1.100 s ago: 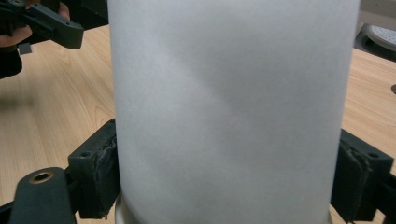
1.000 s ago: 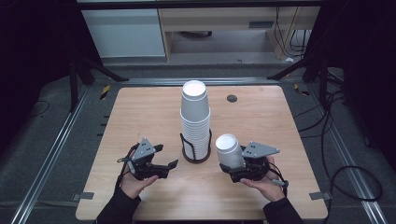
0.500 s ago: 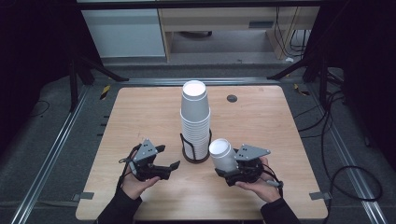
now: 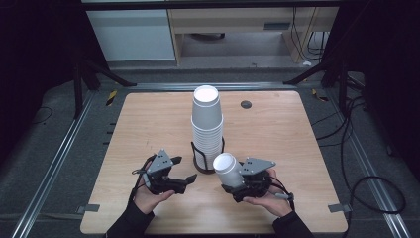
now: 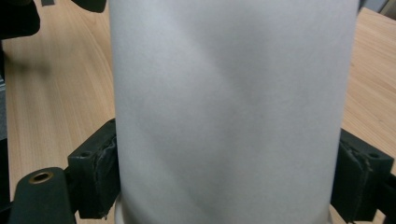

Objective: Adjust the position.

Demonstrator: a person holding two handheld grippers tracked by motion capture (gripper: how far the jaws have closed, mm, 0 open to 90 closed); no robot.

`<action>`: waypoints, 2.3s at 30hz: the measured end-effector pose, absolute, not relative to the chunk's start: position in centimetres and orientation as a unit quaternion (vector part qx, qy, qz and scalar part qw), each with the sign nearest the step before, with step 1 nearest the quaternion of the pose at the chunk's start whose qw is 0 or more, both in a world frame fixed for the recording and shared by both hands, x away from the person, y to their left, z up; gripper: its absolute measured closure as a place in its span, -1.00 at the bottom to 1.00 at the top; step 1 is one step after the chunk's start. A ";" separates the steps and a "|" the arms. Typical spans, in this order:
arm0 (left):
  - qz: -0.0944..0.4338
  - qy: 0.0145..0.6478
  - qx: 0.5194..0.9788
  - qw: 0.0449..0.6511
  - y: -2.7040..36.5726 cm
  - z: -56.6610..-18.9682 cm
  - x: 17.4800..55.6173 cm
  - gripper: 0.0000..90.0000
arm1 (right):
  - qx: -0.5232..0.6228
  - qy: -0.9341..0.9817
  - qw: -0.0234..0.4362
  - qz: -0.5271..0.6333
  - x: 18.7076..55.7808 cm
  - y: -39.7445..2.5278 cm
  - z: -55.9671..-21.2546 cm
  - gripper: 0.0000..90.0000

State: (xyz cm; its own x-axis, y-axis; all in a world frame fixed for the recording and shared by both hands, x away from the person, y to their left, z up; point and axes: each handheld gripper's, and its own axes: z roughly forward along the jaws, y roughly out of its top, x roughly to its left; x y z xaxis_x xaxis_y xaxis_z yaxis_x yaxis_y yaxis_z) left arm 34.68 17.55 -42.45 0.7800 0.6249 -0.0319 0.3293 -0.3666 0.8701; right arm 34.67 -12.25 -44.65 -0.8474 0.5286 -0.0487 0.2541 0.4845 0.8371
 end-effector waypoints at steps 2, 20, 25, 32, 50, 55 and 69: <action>0.152 0.288 0.815 0.479 17.0 -42.5 34.6 -0.62 | 0.226 0.851 0.148 0.450 34.6 -11.9 -44.7 -0.69; 0.123 0.253 0.828 0.485 14.6 -42.2 34.3 -0.63 | 0.210 0.865 0.139 0.434 34.6 -10.7 -45.5 -0.69; 0.118 0.247 0.830 0.486 14.0 -42.2 34.3 -0.64 | 0.205 0.867 0.138 0.432 34.6 -10.4 -45.6 -0.69; 0.109 0.236 0.836 0.483 13.2 -42.2 34.3 -0.66 | 0.199 0.871 0.137 0.429 34.7 -10.0 -45.8 -0.69; 0.085 0.224 0.843 0.481 12.4 -42.5 34.5 -0.68 | 0.169 0.878 0.132 0.427 34.6 -8.7 -46.0 -0.69; 0.080 0.223 0.844 0.481 12.3 -42.5 34.5 -0.69 | 0.158 0.881 0.131 0.426 34.5 -8.3 -46.1 -0.69; 0.075 0.232 0.838 0.489 12.3 -42.5 34.6 -0.71 | 0.156 0.879 0.127 0.432 34.5 -7.6 -46.1 -0.69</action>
